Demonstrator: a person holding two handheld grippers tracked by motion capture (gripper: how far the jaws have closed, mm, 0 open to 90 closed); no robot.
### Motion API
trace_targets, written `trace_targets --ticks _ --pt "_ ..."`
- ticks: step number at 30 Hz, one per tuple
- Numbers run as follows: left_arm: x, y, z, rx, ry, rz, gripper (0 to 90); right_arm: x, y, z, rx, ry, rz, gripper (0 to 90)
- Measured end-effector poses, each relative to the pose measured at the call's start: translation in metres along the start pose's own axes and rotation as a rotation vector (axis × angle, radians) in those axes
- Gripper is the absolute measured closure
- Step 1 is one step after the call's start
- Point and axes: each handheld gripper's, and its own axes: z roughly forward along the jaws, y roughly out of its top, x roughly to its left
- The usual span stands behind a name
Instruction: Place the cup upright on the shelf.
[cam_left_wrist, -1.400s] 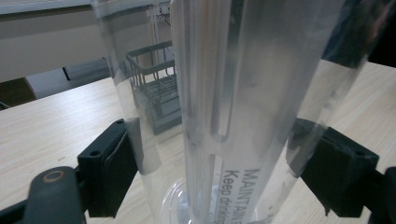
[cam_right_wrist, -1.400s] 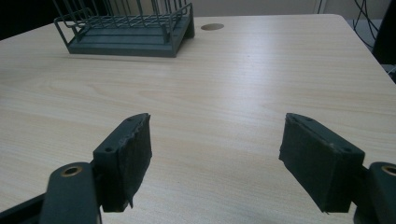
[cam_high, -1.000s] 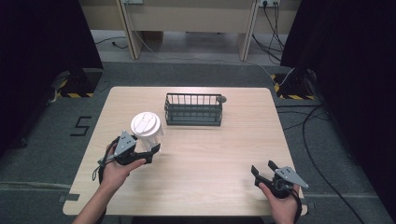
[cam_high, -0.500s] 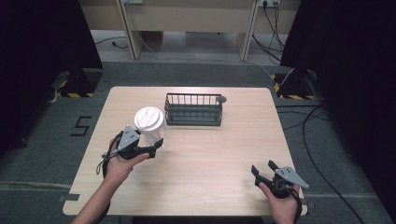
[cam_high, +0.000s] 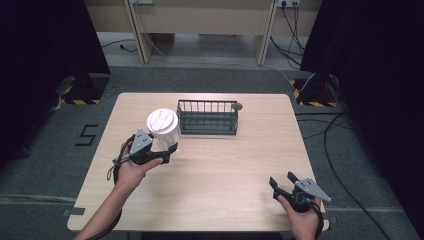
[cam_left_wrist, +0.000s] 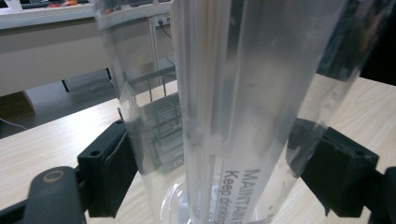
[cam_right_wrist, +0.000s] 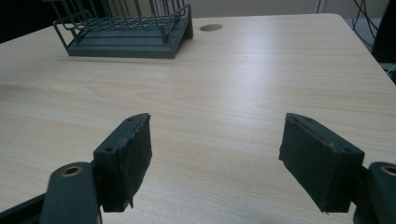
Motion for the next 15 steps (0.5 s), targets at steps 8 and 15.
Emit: trace_targets --ticks 8,15 --pt "0.001 0.006 0.006 -0.004 -0.001 0.004 17.9 0.0 0.0 0.0 -0.001 0.0 0.002 25.5" --pt "0.0 0.01 0.011 -0.008 -0.004 0.008 17.9 0.0 0.0 0.0 -0.002 -0.004 0.001 25.5"
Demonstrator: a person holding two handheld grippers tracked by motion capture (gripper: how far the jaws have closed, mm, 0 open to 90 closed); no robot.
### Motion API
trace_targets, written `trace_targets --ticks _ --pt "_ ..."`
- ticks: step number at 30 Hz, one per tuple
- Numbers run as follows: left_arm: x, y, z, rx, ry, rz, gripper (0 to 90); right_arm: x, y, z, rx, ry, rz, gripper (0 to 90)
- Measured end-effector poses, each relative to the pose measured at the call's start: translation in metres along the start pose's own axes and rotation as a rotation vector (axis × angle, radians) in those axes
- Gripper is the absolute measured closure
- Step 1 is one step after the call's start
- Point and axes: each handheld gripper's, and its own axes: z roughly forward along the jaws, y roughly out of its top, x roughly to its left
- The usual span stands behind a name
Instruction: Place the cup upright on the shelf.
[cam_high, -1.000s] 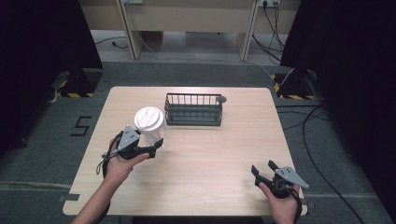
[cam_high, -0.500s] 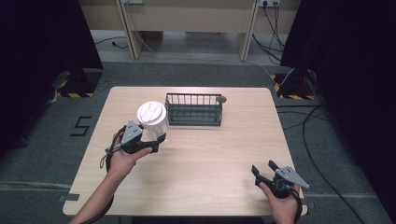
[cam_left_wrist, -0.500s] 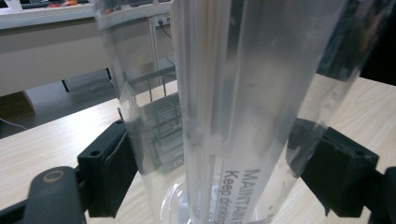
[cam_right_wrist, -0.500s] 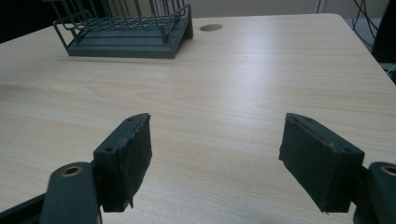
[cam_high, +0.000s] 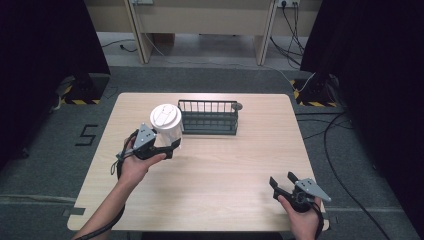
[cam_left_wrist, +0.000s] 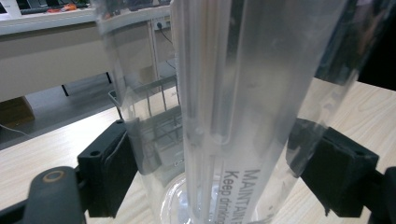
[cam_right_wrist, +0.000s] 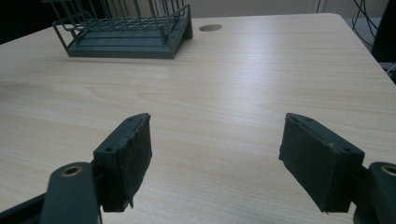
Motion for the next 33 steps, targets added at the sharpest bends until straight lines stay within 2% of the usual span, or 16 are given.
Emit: trace_targets --ticks 33 --pt "0.007 0.015 0.024 -0.012 0.01 -0.004 17.9 -0.001 0.0 0.0 0.0 0.001 0.011 25.5"
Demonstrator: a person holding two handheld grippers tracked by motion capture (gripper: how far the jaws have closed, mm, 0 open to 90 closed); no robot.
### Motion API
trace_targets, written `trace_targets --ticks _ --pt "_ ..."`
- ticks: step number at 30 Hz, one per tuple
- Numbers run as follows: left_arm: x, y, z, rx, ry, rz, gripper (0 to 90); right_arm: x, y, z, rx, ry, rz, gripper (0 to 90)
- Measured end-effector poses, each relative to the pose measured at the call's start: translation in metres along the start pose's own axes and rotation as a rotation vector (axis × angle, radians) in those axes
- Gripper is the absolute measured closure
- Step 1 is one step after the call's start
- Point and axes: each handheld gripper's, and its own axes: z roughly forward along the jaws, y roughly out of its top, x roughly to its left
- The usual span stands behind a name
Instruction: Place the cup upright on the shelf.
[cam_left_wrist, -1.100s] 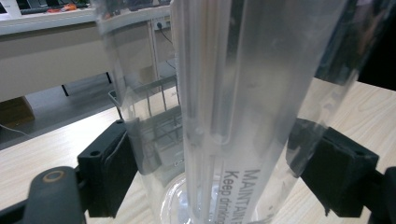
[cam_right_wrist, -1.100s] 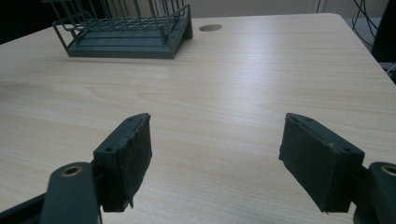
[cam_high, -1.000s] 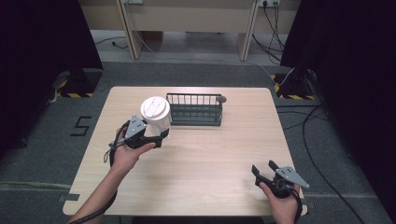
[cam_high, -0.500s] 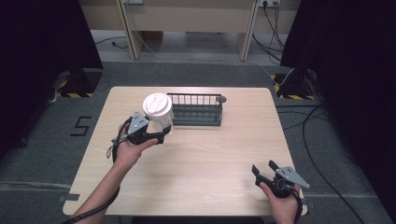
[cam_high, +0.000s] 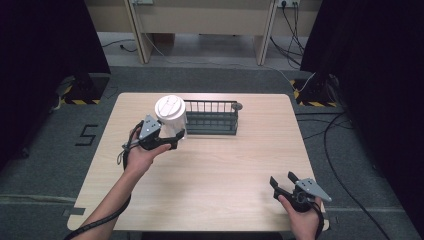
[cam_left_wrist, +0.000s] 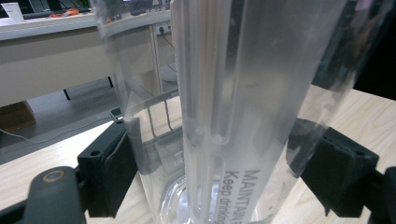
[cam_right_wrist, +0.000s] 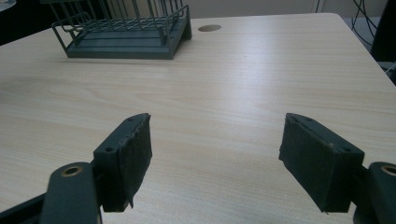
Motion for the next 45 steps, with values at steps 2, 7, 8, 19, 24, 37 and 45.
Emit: trace_targets --ticks 2,7,8,19,24,37,45 --pt "0.0 0.001 0.001 0.0 0.001 0.003 17.9 0.0 0.0 0.0 0.0 0.0 0.0 25.5" --pt "0.001 0.005 0.004 -0.004 0.003 0.005 17.9 -0.001 0.0 0.0 0.0 0.001 0.001 25.5" --pt "0.001 0.006 0.005 -0.005 0.003 0.006 17.9 0.0 0.0 0.0 0.0 0.0 0.002 25.5" --pt "0.002 0.014 0.014 -0.01 0.003 0.009 17.9 -0.001 0.0 0.0 0.0 0.0 0.005 25.6" --pt "0.003 0.018 0.017 -0.013 0.005 0.011 17.9 -0.001 0.0 0.0 0.0 0.001 0.007 25.7" --pt "0.003 0.027 0.027 -0.015 0.004 0.019 17.9 -0.001 0.0 0.0 0.0 0.001 0.008 25.8" --pt "0.002 0.032 0.034 -0.015 0.002 0.025 17.9 -0.001 0.0 0.0 -0.003 -0.001 0.005 25.8"
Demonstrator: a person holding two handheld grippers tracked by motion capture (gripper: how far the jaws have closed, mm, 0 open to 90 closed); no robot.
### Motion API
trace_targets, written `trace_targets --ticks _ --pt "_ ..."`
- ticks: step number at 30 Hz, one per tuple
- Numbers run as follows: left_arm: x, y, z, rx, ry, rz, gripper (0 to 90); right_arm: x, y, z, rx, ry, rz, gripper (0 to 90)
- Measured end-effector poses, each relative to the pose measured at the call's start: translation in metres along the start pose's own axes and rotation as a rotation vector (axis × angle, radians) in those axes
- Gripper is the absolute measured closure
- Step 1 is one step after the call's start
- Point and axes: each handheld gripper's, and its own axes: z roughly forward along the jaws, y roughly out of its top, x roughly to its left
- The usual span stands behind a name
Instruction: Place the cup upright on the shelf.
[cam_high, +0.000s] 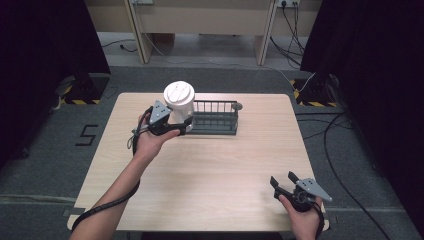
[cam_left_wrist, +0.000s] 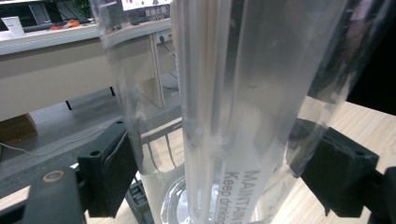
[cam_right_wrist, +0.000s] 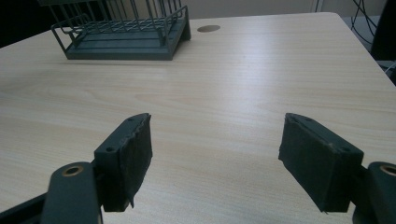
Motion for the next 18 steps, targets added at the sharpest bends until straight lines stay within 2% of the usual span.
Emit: trace_targets --ticks 18 --pt "0.0 0.007 0.018 0.002 -0.001 -0.012 17.9 0.0 0.0 0.0 0.0 0.002 0.009 26.0"
